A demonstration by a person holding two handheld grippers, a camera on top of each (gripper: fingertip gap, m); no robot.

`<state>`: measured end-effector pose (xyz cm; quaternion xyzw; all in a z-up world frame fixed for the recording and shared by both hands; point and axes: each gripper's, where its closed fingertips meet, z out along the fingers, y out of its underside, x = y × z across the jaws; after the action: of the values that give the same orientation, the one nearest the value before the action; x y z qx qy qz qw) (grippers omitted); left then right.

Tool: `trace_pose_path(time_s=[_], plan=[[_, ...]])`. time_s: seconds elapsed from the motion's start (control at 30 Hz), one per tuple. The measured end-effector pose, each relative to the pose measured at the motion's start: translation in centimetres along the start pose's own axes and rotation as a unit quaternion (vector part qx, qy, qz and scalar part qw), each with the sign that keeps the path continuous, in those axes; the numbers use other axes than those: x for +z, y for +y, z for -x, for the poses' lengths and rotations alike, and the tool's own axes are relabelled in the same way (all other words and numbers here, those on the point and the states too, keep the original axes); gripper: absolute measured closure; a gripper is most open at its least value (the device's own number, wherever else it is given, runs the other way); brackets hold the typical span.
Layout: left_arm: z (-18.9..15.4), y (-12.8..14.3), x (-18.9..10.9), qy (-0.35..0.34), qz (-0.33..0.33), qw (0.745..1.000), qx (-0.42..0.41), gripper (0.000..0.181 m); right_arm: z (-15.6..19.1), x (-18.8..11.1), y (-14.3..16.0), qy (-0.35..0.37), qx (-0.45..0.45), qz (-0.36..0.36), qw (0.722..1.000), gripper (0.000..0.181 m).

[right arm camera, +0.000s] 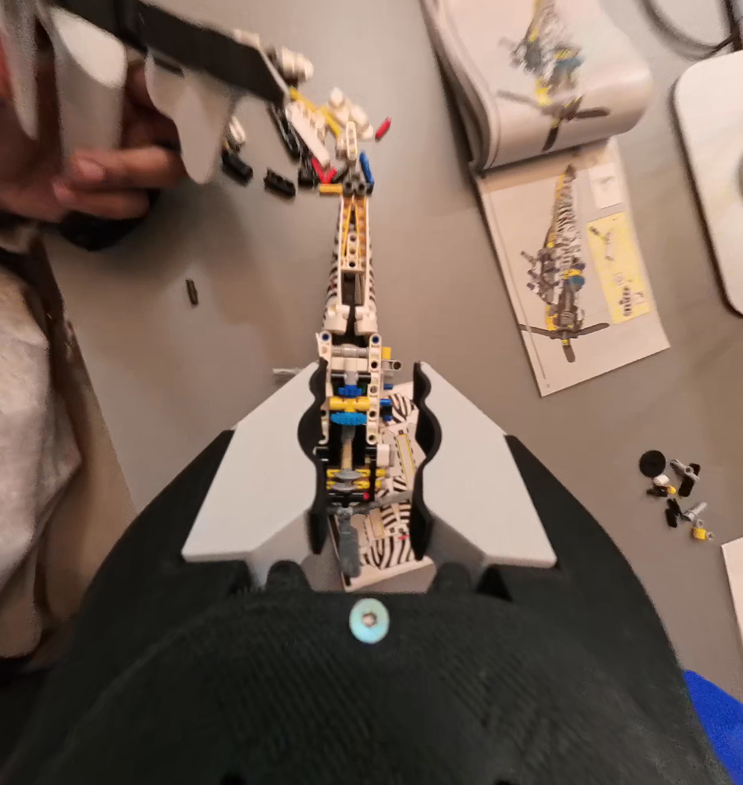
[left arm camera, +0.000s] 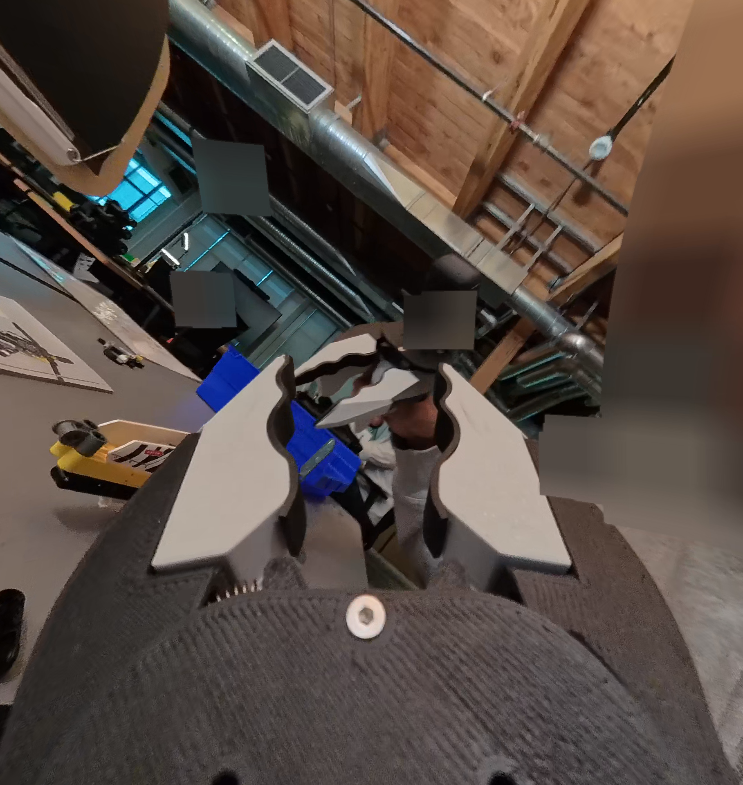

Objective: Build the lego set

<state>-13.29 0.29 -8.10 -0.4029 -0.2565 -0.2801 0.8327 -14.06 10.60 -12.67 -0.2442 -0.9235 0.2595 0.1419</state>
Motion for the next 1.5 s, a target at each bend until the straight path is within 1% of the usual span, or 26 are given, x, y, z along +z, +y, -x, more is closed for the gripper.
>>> trace_pose_path(time_s=[0.07, 0.13, 0.2, 0.27, 0.33, 0.4, 0.43, 0.5, 0.57, 0.6, 0.63, 0.77, 0.83, 0.97, 1.03, 1.1, 1.23, 1.3, 1.4, 1.5], plan=[[0.1, 0.8, 0.5, -0.02, 0.028, 0.999, 0.033, 0.12, 0.6, -1.6, -0.8, 0.028, 0.019, -0.064, 0.997, 0.143], [0.5, 1.9, 1.2, -0.053, 0.069, 0.993, 0.074, 0.121, 1.1, -2.9, -1.0, 0.069, 0.042, -0.132, 0.988, 0.142], [0.6, 3.1, 2.0, -0.074, 0.117, 0.984, 0.117, 0.123, 1.5, -4.0, -0.5, 0.116, 0.075, -0.197, 0.971, 0.14], [1.3, 4.7, 2.7, -0.101, 0.177, 0.965, 0.163, 0.123, 1.9, -4.5, 0.8, 0.159, 0.11, -0.249, 0.949, 0.137], [2.4, 6.4, 3.0, -0.128, 0.245, 0.939, 0.204, 0.122, 2.0, -5.1, 2.7, 0.21, 0.143, -0.297, 0.92, 0.133], [4.0, 7.6, 2.8, -0.163, 0.299, 0.908, 0.245, 0.122, 1.9, -6.0, 4.5, 0.241, 0.18, -0.373, 0.878, 0.133], [4.7, 7.9, 2.6, -0.178, 0.317, 0.894, 0.263, 0.122, 2.0, -6.5, 5.2, 0.242, 0.198, -0.416, 0.854, 0.133], [5.7, 8.3, 2.4, -0.194, 0.342, 0.873, 0.288, 0.122, 2.6, -7.7, 5.8, 0.217, 0.214, -0.494, 0.814, 0.131], [6.4, 8.3, 2.3, -0.203, 0.354, 0.858, 0.311, 0.122, 3.6, -8.5, 5.2, 0.192, 0.2, -0.551, 0.787, 0.132], [6.7, 8.2, 2.3, -0.206, 0.356, 0.854, 0.317, 0.123, 4.3, -8.6, 4.5, 0.188, 0.182, -0.566, 0.782, 0.135], [6.7, 8.1, 2.4, -0.202, 0.357, 0.855, 0.318, 0.124, 4.8, -8.2, 3.9, 0.192, 0.164, -0.563, 0.787, 0.137], [6.6, 7.7, 2.7, -0.184, 0.348, 0.863, 0.316, 0.128, 6.1, -4.4, 2.2, 0.228, 0.086, -0.462, 0.853, 0.141], [6.6, 8.0, 2.7, -0.177, 0.358, 0.865, 0.305, 0.127, 6.0, -3.1, 1.8, 0.251, 0.068, -0.422, 0.869, 0.142], [7.0, 8.9, 2.8, -0.169, 0.388, 0.857, 0.296, 0.127, 5.4, -1.8, 1.5, 0.298, 0.041, -0.378, 0.875, 0.152], [7.1, 9.3, 2.7, -0.165, 0.399, 0.852, 0.295, 0.132, 5.1, -1.3, 1.4, 0.314, 0.03, -0.36, 0.878, 0.155], [7.2, 9.5, 2.7, -0.166, 0.406, 0.849, 0.294, 0.135, 4.7, -0.7, 1.4, 0.323, 0.024, -0.341, 0.883, 0.158], [7.6, 9.4, 2.5, -0.173, 0.415, 0.84, 0.303, 0.14, 3.8, 0.5, 1.8, 0.325, 0.037, -0.302, 0.895, 0.157], [7.6, 9.4, 2.5, -0.173, 0.414, 0.843, 0.298, 0.142, 3.4, 0.6, 2.0, 0.336, 0.046, -0.29, 0.895, 0.158], [7.7, 9.1, 2.5, -0.171, 0.409, 0.853, 0.277, 0.149, 2.7, 0.3, 2.6, 0.377, 0.04, -0.272, 0.884, 0.169], [7.7, 9.0, 2.5, -0.171, 0.406, 0.857, 0.269, 0.15, 2.8, 1.2, 2.7, 0.387, 0.018, -0.24, 0.89, 0.171]])
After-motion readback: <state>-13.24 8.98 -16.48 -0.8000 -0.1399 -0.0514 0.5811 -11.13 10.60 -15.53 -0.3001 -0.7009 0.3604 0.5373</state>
